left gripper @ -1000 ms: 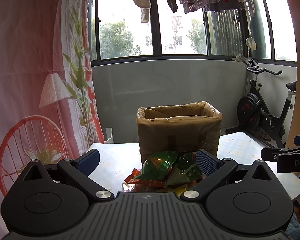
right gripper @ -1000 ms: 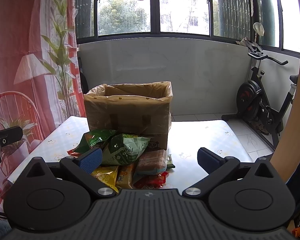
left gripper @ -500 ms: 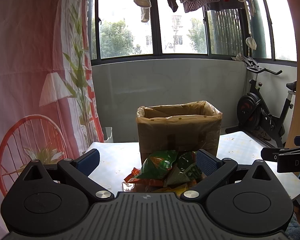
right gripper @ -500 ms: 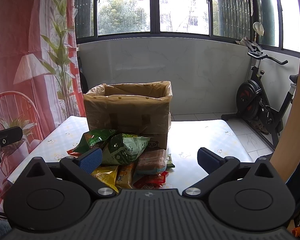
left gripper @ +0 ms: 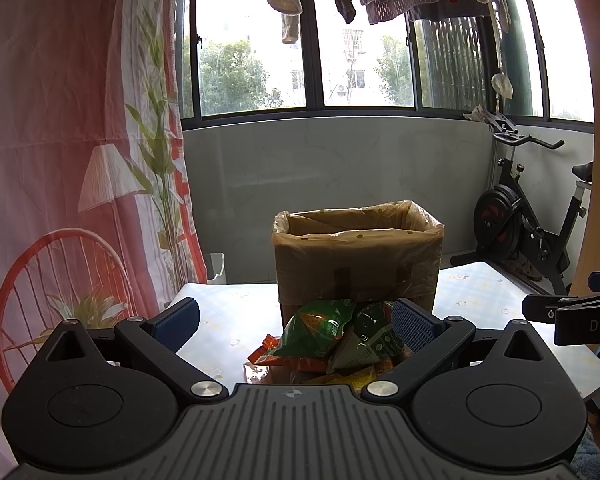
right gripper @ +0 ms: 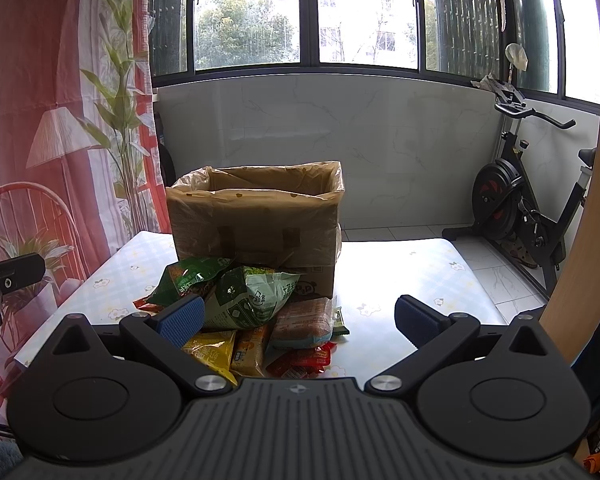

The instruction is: Organize snacks

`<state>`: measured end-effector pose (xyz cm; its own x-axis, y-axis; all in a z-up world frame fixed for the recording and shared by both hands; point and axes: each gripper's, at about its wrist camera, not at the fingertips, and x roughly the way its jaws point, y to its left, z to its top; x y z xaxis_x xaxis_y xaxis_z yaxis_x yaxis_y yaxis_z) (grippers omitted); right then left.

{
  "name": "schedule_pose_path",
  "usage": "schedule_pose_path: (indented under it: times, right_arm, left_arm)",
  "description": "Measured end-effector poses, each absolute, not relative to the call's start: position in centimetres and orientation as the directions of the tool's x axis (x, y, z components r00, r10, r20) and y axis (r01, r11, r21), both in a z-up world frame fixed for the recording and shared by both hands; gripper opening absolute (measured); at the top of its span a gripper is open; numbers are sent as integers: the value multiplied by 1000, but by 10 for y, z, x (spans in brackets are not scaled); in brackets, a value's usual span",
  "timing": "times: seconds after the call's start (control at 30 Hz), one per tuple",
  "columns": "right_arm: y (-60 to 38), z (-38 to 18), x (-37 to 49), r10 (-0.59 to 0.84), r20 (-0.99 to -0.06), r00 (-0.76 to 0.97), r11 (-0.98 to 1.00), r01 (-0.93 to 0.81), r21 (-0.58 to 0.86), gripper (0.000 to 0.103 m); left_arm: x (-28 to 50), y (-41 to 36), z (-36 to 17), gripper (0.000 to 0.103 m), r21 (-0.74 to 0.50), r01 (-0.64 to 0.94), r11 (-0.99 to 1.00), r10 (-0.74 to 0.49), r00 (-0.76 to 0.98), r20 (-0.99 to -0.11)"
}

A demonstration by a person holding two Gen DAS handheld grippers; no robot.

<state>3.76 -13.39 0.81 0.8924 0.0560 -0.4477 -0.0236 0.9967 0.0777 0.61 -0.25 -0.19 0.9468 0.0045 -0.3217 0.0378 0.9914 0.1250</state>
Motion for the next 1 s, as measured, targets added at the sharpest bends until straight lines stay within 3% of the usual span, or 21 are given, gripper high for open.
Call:
schedule_pose_path:
  times: [0.6, 1.0]
  right_arm:
    - [-141, -8, 42, 58, -460, 886, 996, -24, 80, 103]
    - [-153, -13, 105, 76, -465, 882, 995, -35, 95, 103]
  left_arm:
    - [11, -1, -7, 103, 124, 34, 992, 12, 936, -352]
    - [73, 19, -18, 103, 171, -59, 984, 124, 907, -402]
